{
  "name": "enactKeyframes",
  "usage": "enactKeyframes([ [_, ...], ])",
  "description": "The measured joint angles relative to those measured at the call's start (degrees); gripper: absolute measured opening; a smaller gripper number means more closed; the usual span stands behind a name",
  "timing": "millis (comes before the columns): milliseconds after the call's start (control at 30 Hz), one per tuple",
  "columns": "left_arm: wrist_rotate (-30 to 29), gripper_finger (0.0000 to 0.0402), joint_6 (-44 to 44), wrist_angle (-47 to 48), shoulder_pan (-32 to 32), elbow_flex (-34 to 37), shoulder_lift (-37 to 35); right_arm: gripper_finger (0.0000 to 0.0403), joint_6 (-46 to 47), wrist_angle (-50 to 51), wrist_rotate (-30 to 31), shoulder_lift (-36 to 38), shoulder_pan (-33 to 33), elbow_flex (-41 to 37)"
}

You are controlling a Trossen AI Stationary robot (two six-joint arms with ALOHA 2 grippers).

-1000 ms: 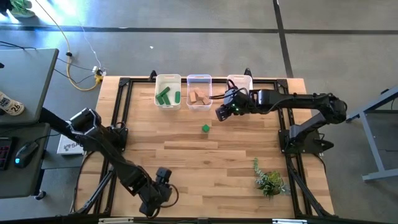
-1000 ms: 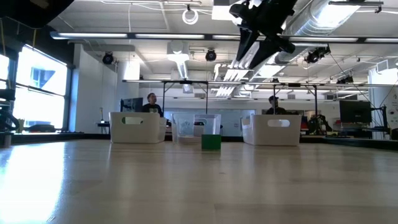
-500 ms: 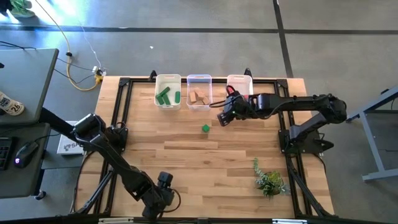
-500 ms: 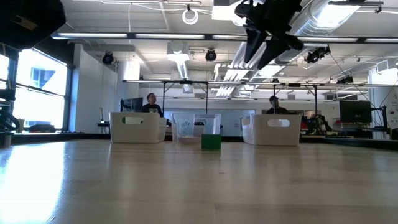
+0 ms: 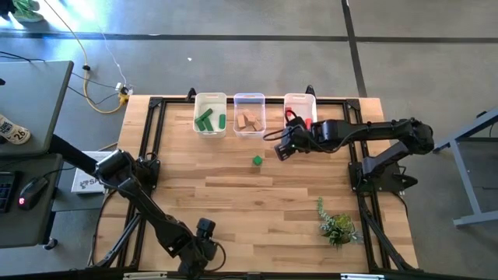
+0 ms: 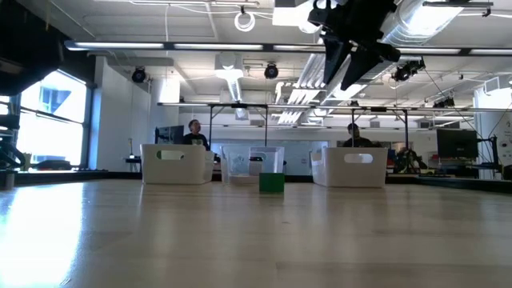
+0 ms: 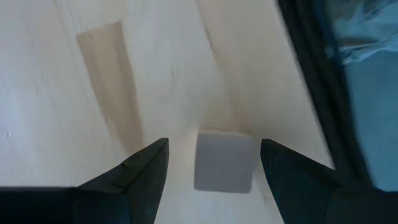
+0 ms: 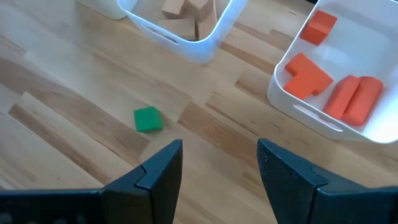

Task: Sort & place blocks by color
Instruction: Put the brown block into the transparent bin

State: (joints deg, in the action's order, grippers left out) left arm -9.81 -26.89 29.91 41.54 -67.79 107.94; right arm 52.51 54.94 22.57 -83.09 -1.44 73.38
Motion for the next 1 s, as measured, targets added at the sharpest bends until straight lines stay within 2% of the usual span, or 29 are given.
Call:
enactKeyframes([
  [333, -1.0, 0.0237, -0.1, -0.3, 0.3, 0.0, 3.0, 0.0193, 0.0, 0.1, -0.3, 0.0, 0.0, 0.0],
  [467, -0.9, 0.0205, 0.5, -0.2, 0.2, 0.0, 3.0, 0.0193, 0.0, 0.1, -0.1, 0.0, 0.0, 0.0],
  [700, 1.0, 0.0105, 3.7, 0.2, -2.3, -0.1, 2.9, 0.0193, 0.2, 0.1, -0.1, 0.0, 0.0, 0.0],
  [1000, 1.5, 0.0103, 13.6, 3.8, -9.7, 0.0, 0.4, 0.0193, 0.2, 0.1, -1.4, 0.0, 0.0, 0.0],
])
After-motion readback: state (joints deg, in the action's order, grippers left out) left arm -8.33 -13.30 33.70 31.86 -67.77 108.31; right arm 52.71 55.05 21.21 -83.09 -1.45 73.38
